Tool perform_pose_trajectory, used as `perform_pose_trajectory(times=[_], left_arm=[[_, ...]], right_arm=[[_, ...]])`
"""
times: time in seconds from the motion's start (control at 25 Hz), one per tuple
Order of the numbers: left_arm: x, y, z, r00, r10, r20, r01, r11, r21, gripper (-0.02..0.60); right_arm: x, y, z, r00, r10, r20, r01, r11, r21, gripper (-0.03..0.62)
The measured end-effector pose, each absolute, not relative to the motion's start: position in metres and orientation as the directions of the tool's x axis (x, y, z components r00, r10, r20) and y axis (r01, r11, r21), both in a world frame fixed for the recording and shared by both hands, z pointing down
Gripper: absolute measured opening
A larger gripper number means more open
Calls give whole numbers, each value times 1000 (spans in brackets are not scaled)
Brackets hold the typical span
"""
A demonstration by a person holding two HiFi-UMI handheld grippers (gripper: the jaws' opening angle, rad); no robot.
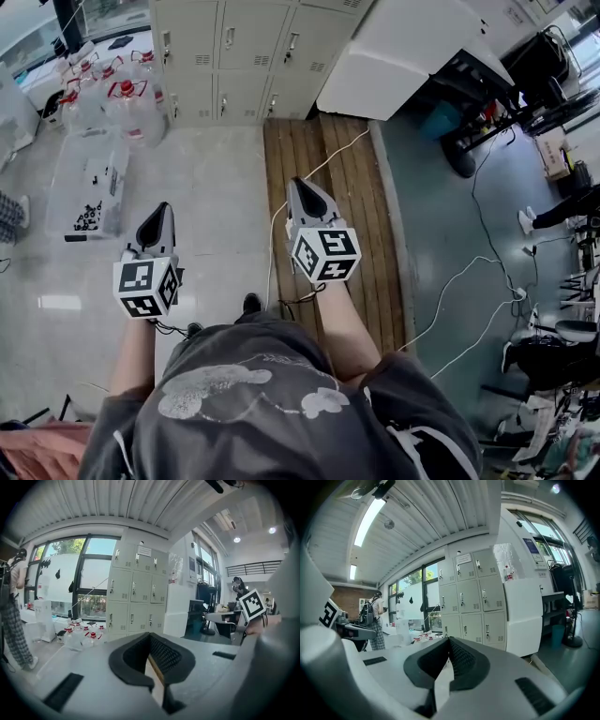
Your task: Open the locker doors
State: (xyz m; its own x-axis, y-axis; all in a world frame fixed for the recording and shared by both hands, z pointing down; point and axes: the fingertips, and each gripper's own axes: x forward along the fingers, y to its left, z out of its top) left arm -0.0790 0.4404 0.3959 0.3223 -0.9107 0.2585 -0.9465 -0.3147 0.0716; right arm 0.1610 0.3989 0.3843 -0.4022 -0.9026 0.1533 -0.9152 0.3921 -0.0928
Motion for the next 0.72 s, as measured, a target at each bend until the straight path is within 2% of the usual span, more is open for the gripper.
perform_pose_trajectory(times=[0.32, 0.36, 0.44, 0.52, 0.72], left_arm=[[-44, 412, 386, 303, -922, 240, -952, -302, 43, 9], [-41, 409, 385, 295, -925, 238, -955, -293, 44, 8], [-37, 403, 385, 278, -930, 241, -960, -275, 48, 8], [-32, 400, 387, 270, -929, 251, -962, -267, 47, 8], [-21, 385, 395, 281, -919, 275, -959, -282, 38, 8]], right_arm=[[195, 371, 381, -421, -902, 94, -903, 408, -132, 36], [198, 367, 383, -435, -895, 100, -896, 420, -142, 60], [202, 360, 392, -467, -876, 121, -878, 443, -179, 246], [205, 355, 401, -489, -861, 140, -865, 457, -207, 288], [213, 341, 416, -487, -860, 151, -861, 444, -246, 306]])
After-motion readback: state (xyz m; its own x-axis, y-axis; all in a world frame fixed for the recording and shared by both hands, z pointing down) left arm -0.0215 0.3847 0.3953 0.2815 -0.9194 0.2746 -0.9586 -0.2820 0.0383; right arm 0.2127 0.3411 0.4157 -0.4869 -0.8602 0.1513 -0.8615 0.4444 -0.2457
